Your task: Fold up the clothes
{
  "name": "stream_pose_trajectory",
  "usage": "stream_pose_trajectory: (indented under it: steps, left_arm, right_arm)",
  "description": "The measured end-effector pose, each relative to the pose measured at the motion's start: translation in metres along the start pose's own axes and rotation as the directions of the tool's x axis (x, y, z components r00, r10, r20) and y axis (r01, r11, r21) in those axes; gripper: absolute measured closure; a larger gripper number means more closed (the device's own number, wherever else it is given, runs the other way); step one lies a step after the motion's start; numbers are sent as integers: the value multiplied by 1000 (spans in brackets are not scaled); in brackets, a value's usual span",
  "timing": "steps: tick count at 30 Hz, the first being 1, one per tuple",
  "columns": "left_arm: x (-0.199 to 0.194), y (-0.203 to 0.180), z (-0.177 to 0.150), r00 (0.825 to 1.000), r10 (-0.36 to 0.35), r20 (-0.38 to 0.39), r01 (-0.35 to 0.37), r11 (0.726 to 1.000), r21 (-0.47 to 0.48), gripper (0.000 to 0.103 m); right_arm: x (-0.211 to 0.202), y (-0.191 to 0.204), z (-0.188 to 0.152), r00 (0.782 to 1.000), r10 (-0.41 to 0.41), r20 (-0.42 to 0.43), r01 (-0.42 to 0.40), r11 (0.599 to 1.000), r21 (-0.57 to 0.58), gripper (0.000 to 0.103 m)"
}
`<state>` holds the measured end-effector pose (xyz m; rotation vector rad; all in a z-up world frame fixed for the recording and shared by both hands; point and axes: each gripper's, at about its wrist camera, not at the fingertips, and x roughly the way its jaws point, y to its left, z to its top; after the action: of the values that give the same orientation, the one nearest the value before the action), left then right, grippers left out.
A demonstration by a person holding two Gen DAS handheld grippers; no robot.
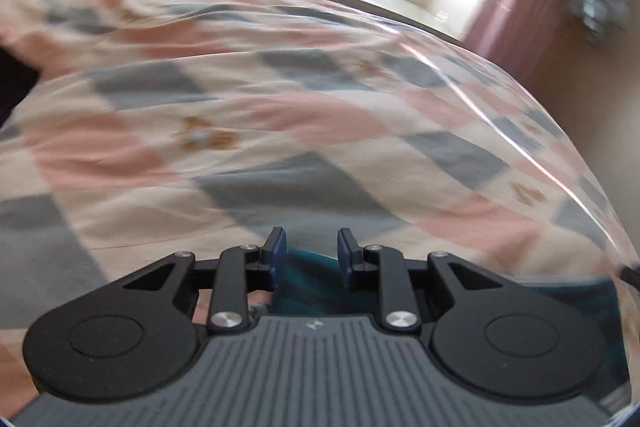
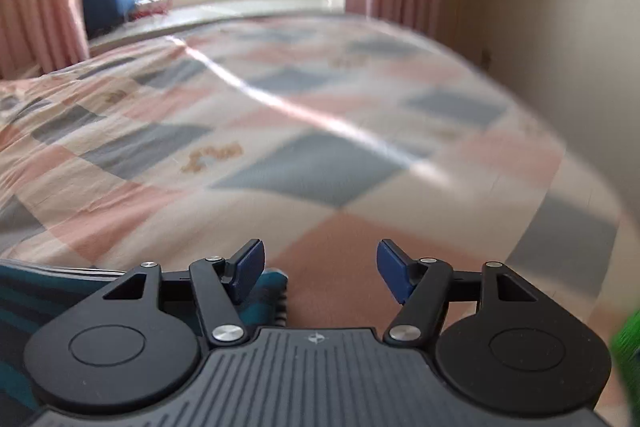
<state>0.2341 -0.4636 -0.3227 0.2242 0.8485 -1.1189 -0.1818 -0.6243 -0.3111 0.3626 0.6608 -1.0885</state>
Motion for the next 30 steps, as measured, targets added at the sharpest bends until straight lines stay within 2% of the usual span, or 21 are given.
stream_pose_trajectory:
  steps: [2,3,6,8,9,11,12,14,15,16,18,20,21,23,24,25,26,27,28,29,30]
  left_arm:
    - [18,-30,-11,1000,-14,-24,17,992,124,79]
    - [31,-38,-17,999,-8,-37,14,987,160,79]
    - [67,-21,-29,993,65,-95,-49,986,161,77]
    - [70,5,-28,990,90,-106,-78,991,111,84]
    - [61,16,-26,988,111,-104,-101,990,95,99]
    - [28,34,-20,984,156,-83,-151,986,71,96]
    - [7,38,-19,982,176,-70,-172,983,64,91]
    - [-38,34,-26,985,161,-56,-155,983,102,89]
    - [-57,25,-35,989,142,-49,-134,980,150,89]
    - [-76,14,-45,991,126,-43,-114,972,205,89]
    - [-87,-4,-72,992,96,-77,-69,952,299,88]
    - [-89,-17,-102,990,72,-125,-20,927,374,87]
    - [-81,-18,-118,984,89,-152,-20,915,404,85]
    - [-67,-6,-143,971,163,-175,-69,891,448,88]
    - [-64,4,-149,963,201,-180,-100,885,454,84]
    - [-69,11,-148,962,208,-178,-110,888,446,78]
    - [-79,12,-144,967,199,-158,-110,887,448,77]
    - [-91,6,-141,971,201,-126,-117,866,486,77]
    - [-104,-4,-141,973,214,-87,-131,822,555,79]
    - [-116,-15,-144,976,211,-50,-133,768,626,79]
    - [-126,-25,-151,981,191,-25,-120,709,694,73]
  right_arm:
    - [-7,25,-7,997,76,10,-75,993,-96,38]
    - [-3,38,-12,995,98,1,-97,982,-159,44]
    - [27,58,-31,997,69,-37,-77,944,-320,46]
    - [44,58,-42,996,74,-48,-87,921,-379,46]
    - [49,49,-46,994,96,-46,-107,919,-380,46]
    - [46,40,-43,991,121,-55,-132,917,-376,46]
    - [40,40,-39,993,100,-57,-114,919,-378,47]
    - [20,36,-31,999,20,-41,-33,937,-349,49]
    - [5,32,-27,999,7,-32,-16,947,-320,49]
    - [-14,32,-30,999,28,-16,-32,953,-303,49]
    - [-53,33,-36,996,82,19,-73,959,-273,49]
    - [-78,45,-59,993,120,8,-111,939,-326,49]
    - [-90,52,-71,990,138,-1,-129,926,-355,49]
    - [-93,56,-100,986,156,-52,-164,904,-394,57]
    - [-90,56,-114,985,151,-83,-171,896,-410,57]
    - [-81,50,-129,986,113,-123,-155,892,-424,57]
    - [-80,43,-132,985,106,-135,-153,898,-413,58]
    - [-81,36,-133,984,105,-143,-154,904,-398,59]
    - [-82,28,-134,983,104,-151,-155,911,-382,57]
    - [-91,30,-130,990,57,-126,-105,903,-416,55]
    - [-104,31,-128,995,32,-93,-72,885,-459,50]
